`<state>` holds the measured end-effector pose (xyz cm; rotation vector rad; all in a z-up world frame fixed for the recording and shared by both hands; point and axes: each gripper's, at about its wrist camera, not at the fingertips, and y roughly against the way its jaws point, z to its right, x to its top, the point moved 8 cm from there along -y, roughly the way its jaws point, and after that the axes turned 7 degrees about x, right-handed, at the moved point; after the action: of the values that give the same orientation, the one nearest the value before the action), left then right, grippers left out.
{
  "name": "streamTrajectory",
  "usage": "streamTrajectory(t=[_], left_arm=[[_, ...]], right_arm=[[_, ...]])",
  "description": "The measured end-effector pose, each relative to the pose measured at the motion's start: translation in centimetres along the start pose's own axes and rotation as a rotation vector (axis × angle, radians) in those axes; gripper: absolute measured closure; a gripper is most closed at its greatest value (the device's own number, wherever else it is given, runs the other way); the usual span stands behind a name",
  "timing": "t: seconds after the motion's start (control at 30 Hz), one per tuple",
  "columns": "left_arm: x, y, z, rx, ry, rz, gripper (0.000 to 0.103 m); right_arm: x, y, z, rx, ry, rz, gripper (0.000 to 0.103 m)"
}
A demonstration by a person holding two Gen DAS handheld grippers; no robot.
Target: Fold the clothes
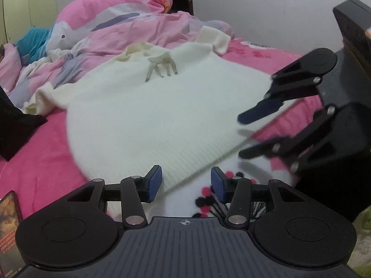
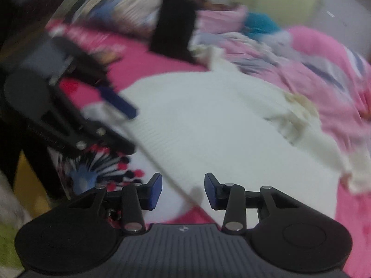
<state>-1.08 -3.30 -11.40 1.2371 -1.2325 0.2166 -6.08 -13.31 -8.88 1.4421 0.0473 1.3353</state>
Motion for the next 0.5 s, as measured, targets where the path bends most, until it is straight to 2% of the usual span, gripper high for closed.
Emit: streamTrajectory(t=[0.1, 0.17, 0.27, 0.5], left_arm=[[-0.3, -0.3, -0.1, 0.007, -0.034, 0.007, 0.056], [-0.3, -0.3, -0.1, 0.01, -0.053, 0.02, 0.056], [-0.2, -0.1, -0.2, 0.007, -0.054, 0.039, 0.056], [0.2, 0.1, -0.7, 0.024, -0.042, 0.06, 0.056]], right_arm=[[-0.3, -1.1, -0.9, -0.038, 0.115, -0.02, 0.066], [-0.1, -0.8, -0.7, -0.041, 0.113, -0.013, 0.09], [0.3, -0.3, 0.2, -0.043, 0.071, 0.004, 0.1], [1.7, 1.0, 3.3, 0.053, -0.18, 0.081, 0.101]])
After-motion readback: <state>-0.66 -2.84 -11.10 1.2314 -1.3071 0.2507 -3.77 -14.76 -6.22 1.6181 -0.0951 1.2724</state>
